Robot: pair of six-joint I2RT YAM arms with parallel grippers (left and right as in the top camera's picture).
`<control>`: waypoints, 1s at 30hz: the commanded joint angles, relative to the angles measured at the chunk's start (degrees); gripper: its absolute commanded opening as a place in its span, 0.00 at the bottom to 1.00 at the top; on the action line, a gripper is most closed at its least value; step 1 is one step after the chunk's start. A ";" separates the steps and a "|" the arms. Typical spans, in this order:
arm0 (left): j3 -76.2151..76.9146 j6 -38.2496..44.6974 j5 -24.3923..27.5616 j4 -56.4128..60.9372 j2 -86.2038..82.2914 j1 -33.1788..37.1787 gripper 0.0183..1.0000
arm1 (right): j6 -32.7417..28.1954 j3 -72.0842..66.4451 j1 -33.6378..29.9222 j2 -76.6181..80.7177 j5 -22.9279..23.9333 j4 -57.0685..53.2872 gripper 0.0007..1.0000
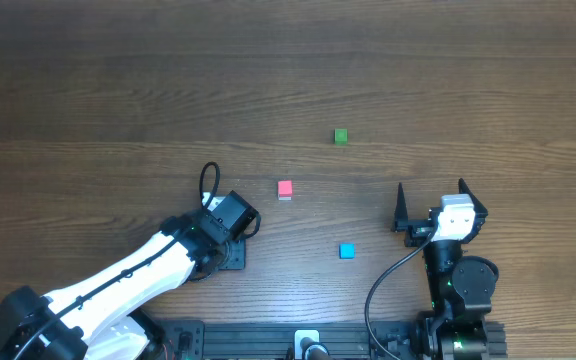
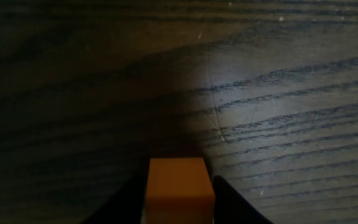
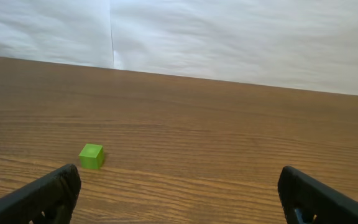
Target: Stack Cubes
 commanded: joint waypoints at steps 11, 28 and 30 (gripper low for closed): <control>1.03 0.17 -1.05 0.33 0.50 -0.11 0.18 | -0.24 -0.37 0.11 -0.35 0.13 -0.02 0.99; 37.40 -0.26 -1.05 -14.91 18.23 0.37 0.02 | -0.24 -0.37 0.11 -0.35 0.13 -0.02 0.99; 41.20 -0.87 -1.03 -15.76 20.70 0.37 0.02 | -0.24 -0.37 0.11 -0.35 0.13 -0.02 0.99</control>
